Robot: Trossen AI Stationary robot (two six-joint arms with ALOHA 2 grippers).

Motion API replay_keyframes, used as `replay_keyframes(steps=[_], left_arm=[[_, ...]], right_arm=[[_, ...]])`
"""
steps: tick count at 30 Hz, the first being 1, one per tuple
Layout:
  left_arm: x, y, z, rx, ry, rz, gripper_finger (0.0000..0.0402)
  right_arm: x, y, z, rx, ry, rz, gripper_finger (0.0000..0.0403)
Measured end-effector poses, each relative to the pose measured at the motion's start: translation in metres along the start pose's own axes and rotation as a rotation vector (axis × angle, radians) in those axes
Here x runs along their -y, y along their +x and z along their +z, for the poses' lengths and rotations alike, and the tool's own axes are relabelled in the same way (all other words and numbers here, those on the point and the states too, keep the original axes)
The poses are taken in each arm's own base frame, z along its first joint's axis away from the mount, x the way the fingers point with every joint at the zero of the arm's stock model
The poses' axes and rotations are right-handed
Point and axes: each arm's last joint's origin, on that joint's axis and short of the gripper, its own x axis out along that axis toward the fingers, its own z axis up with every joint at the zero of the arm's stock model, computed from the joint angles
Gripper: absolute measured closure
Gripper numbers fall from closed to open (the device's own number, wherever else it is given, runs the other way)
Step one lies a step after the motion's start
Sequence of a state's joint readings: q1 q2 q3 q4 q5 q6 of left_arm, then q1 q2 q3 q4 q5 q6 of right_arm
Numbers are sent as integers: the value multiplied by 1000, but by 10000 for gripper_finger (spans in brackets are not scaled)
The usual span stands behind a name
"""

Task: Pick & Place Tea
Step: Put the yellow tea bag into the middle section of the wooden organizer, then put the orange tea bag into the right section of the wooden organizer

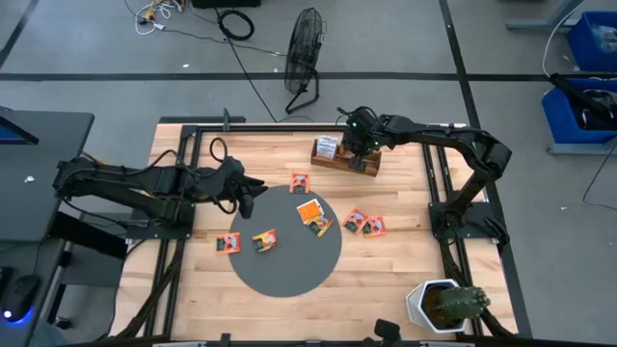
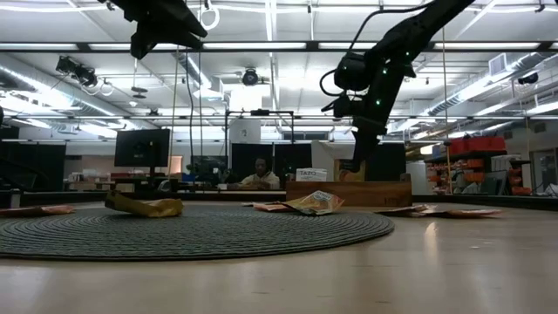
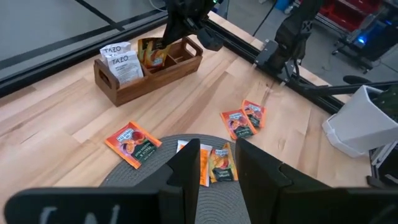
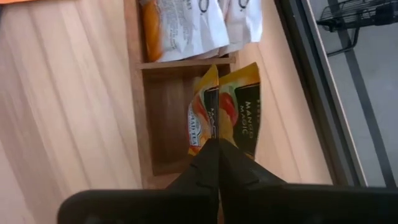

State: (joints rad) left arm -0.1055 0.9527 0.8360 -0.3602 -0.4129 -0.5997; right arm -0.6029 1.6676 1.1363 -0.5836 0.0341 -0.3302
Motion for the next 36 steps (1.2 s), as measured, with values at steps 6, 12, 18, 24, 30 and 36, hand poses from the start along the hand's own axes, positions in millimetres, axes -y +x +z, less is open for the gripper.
replay_keyframes(steps=[6,12,18,24,30,36], left_arm=[[0,0,0,1,-21,-1,296],[0,0,0,-5,-24,-9,296],[-1,0,-2,-28,-61,-3,296],[-5,0,-8,-85,-104,43,296],[-16,-6,-27,-263,-191,170,296],[-14,-14,-42,-462,-165,141,296]], right_arm=[[7,0,-1,7,3,-13,402],[8,0,0,20,3,-21,370],[8,0,0,23,40,-14,324],[9,-2,2,19,59,-37,283],[10,-28,30,87,53,-45,269],[4,-61,63,223,38,-15,268]])
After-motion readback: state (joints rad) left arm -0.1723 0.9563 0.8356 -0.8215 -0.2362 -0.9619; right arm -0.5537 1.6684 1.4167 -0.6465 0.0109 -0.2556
